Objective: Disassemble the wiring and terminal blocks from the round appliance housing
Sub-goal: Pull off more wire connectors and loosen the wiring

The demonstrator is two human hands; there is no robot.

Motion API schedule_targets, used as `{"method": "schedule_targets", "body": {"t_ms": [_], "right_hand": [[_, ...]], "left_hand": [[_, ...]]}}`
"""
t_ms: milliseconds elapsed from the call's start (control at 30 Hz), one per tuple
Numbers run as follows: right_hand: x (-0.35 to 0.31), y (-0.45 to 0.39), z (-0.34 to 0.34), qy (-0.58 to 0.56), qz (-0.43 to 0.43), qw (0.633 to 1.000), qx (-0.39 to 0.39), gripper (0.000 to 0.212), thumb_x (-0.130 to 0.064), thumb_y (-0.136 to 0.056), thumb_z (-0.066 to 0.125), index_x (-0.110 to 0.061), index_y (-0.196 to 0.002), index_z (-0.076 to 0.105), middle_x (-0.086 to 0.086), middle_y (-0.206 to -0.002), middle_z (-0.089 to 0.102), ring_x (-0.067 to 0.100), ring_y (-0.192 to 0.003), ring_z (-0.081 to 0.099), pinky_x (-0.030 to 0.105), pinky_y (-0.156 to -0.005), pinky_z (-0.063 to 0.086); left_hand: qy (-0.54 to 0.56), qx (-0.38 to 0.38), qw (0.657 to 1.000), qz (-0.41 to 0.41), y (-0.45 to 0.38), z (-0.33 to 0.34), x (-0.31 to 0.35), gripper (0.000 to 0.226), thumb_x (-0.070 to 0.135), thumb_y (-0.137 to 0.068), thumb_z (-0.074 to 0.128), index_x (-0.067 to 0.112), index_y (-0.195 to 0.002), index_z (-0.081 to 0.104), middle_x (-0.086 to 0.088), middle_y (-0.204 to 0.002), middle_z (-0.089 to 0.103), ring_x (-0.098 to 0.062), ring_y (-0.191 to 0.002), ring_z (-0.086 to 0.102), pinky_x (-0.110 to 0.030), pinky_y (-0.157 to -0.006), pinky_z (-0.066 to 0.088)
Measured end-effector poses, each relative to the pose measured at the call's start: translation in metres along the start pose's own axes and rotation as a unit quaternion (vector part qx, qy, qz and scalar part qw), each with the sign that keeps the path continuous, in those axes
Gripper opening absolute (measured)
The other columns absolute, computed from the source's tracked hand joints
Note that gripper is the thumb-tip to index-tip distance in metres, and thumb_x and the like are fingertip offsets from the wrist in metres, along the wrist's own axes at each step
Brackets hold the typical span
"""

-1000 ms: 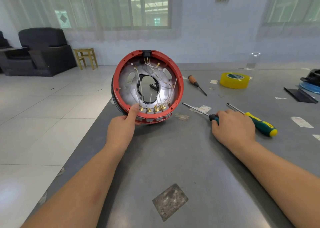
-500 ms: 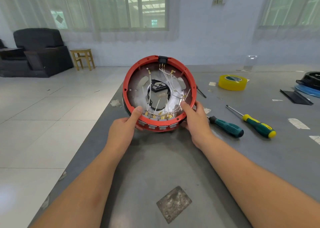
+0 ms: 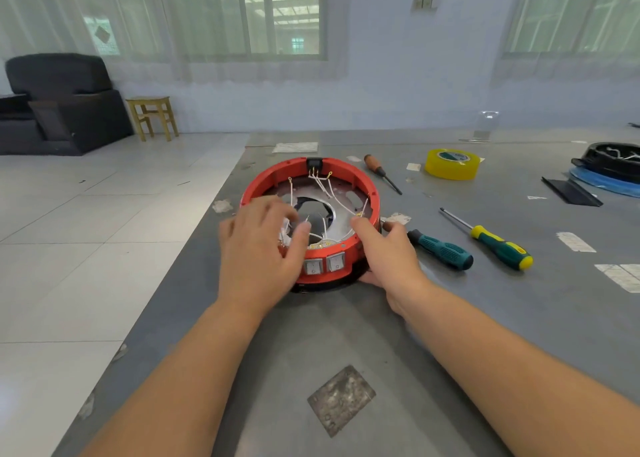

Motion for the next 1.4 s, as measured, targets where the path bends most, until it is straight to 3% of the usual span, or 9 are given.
{"method": "schedule_targets", "body": {"t_ms": [167,400,533,700,933,1067,1167,1300,1400], "right_hand": [[-0.019,0.008,-0.004,0.221,-0.041,0.974,0.014,0.093,-0.085,-0.077,0.043,-0.015,-0.138,0.046,0.000,-0.107,0.061,0.019,-0.093,0.061,0.031,-0.073,0.053],[-0.022,0.011,-0.004,0.433,-0.080,0.897,0.023,0.082,-0.068,-0.093,0.018,-0.008,-0.136,0.054,0.020,-0.141,0.050,0.041,-0.130,0.041,0.049,-0.108,0.033],[-0.021,0.013,-0.006,0.439,-0.073,0.894,0.055,0.081,-0.068,-0.092,0.022,-0.012,-0.143,0.049,0.016,-0.151,0.040,0.040,-0.137,0.033,0.053,-0.110,0.028],[-0.030,0.015,0.002,0.363,-0.255,0.896,0.027,0.069,-0.057,-0.098,0.039,-0.026,-0.158,0.024,-0.004,-0.169,0.010,0.023,-0.154,0.010,0.049,-0.123,0.015],[-0.024,0.018,0.004,0.329,-0.273,0.904,0.006,0.066,-0.069,-0.088,0.028,-0.031,-0.136,0.052,-0.005,-0.157,0.030,0.018,-0.145,0.029,0.041,-0.118,0.029],[-0.024,0.021,0.005,0.313,-0.282,0.907,0.016,0.071,-0.072,-0.085,0.026,-0.031,-0.136,0.051,-0.006,-0.152,0.034,0.016,-0.141,0.031,0.040,-0.118,0.032],[-0.024,0.022,0.006,0.295,-0.302,0.906,0.014,0.067,-0.066,-0.092,0.038,-0.028,-0.147,0.038,-0.005,-0.149,0.037,0.015,-0.140,0.033,0.038,-0.117,0.031],[-0.032,0.027,0.005,0.257,-0.334,0.906,0.027,0.053,-0.059,-0.097,0.044,-0.029,-0.140,0.043,-0.008,-0.147,0.041,0.012,-0.138,0.034,0.038,-0.113,0.028],[-0.043,0.037,0.006,0.220,-0.378,0.899,0.027,0.040,-0.060,-0.096,0.036,-0.034,-0.114,0.060,-0.022,-0.125,0.055,0.005,-0.124,0.043,0.043,-0.110,0.032]], "left_hand": [[0.050,-0.110,0.992,0.025,0.005,0.013,0.015,0.032,0.030,-0.095,0.044,0.027,-0.108,0.073,0.014,-0.111,0.071,-0.009,-0.111,0.059,-0.036,-0.100,0.033],[0.025,-0.148,0.988,-0.024,0.002,0.016,0.015,0.038,0.034,-0.089,0.038,0.032,-0.095,0.075,0.020,-0.093,0.067,-0.009,-0.097,0.057,-0.037,-0.095,0.038],[0.044,-0.154,0.984,-0.078,-0.004,0.018,0.011,0.036,0.036,-0.092,0.041,0.033,-0.088,0.077,0.017,-0.080,0.069,-0.008,-0.087,0.060,-0.041,-0.093,0.047],[0.016,-0.213,0.969,-0.123,-0.011,0.023,0.007,0.022,0.034,-0.097,0.053,0.034,-0.088,0.073,0.016,-0.077,0.069,-0.005,-0.087,0.063,-0.036,-0.090,0.046],[-0.031,-0.306,0.941,-0.141,-0.021,0.026,0.003,0.018,0.033,-0.101,0.054,0.031,-0.092,0.069,0.014,-0.091,0.068,-0.018,-0.099,0.063,-0.047,-0.100,0.049],[0.001,-0.259,0.958,-0.123,-0.025,0.021,-0.004,0.023,0.032,-0.107,0.051,0.032,-0.087,0.060,0.014,-0.086,0.065,-0.011,-0.085,0.061,-0.035,-0.078,0.050],[0.040,-0.186,0.976,-0.108,-0.028,0.012,-0.006,0.019,0.033,-0.108,0.051,0.036,-0.091,0.058,0.016,-0.083,0.063,-0.001,-0.076,0.056,-0.020,-0.061,0.037],[0.071,-0.103,0.990,-0.065,-0.025,0.002,-0.005,0.015,0.033,-0.108,0.050,0.034,-0.096,0.059,0.019,-0.085,0.063,0.006,-0.086,0.058,-0.010,-0.064,0.037],[0.076,-0.087,0.993,-0.008,-0.020,0.001,0.002,0.014,0.030,-0.108,0.050,0.030,-0.101,0.062,0.016,-0.090,0.064,-0.004,-0.082,0.056,-0.021,-0.072,0.040]]}}
Point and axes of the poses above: each hand's wrist, its own y-axis away from the middle knuckle, its own z-axis out of the palm, x = y × z, the point moved 6 cm from there along -y, towards the middle knuckle
